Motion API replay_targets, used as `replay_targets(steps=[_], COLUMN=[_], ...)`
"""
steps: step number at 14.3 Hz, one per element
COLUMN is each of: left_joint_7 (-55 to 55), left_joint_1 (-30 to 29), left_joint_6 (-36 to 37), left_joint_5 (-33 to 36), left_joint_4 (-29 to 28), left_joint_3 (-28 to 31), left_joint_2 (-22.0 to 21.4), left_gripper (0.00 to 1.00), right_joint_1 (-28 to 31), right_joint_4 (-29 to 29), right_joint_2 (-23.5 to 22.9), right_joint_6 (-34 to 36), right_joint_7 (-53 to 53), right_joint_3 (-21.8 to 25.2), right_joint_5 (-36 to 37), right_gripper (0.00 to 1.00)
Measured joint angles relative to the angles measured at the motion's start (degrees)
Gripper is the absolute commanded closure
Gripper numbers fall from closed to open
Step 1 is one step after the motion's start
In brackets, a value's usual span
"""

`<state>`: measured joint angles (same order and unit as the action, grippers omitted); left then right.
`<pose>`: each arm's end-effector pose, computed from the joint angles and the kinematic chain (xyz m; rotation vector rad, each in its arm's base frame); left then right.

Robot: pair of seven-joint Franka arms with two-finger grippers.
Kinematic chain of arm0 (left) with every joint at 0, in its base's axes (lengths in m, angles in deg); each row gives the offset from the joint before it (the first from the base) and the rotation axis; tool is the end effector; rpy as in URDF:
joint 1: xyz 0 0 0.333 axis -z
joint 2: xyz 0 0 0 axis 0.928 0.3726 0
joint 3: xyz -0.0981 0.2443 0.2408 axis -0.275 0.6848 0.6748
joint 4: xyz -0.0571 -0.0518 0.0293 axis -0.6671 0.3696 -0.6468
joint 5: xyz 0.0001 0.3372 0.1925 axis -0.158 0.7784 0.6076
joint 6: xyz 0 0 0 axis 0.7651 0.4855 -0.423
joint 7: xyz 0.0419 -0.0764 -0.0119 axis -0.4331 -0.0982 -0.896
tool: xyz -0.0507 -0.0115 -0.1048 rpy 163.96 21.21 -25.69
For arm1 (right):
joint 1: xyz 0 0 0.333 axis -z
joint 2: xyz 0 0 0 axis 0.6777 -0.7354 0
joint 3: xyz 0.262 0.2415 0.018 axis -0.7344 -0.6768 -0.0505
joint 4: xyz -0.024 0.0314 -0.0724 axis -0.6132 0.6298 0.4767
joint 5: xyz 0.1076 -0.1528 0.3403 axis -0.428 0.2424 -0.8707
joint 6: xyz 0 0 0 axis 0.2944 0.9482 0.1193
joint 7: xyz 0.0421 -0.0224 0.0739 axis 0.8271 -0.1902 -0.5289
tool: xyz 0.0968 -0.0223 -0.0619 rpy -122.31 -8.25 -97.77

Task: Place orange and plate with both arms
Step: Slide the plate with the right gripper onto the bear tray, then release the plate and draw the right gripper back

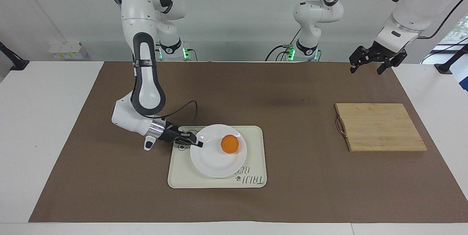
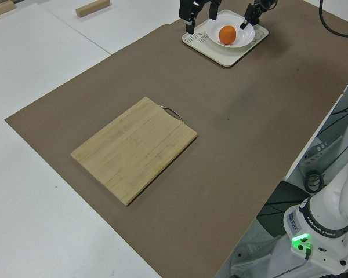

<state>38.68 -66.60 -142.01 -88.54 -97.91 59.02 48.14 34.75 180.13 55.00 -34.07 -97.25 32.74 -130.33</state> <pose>0.5433 -0.0393 0.6554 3.1049 -0.1536 -0.0966 0.6702 0.1010 0.2813 -2.2059 0.2956 0.0139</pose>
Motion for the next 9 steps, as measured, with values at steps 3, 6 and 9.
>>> replay_targets(steps=[3, 6, 9], left_joint_7=[0.00, 0.00, 0.00], left_joint_1=[0.00, 0.00, 0.00], left_joint_6=[0.00, 0.00, 0.00], left_joint_5=[0.00, 0.00, 0.00], left_joint_4=[0.00, 0.00, 0.00], left_joint_3=[0.00, 0.00, 0.00], left_joint_2=[0.00, 0.00, 0.00], left_gripper=[0.00, 0.00, 0.00], right_joint_1=[-0.16, -0.20, -0.22], right_joint_4=[-0.50, -1.20, -1.93], right_joint_2=[0.04, 0.79, 3.27], right_joint_6=[-0.02, -1.56, -2.67], right_joint_7=[0.00, 1.56, 7.10], right_joint_3=[0.02, 0.06, 0.06], right_joint_5=[0.09, 5.16, 14.72], right_gripper=[0.00, 0.00, 0.00])
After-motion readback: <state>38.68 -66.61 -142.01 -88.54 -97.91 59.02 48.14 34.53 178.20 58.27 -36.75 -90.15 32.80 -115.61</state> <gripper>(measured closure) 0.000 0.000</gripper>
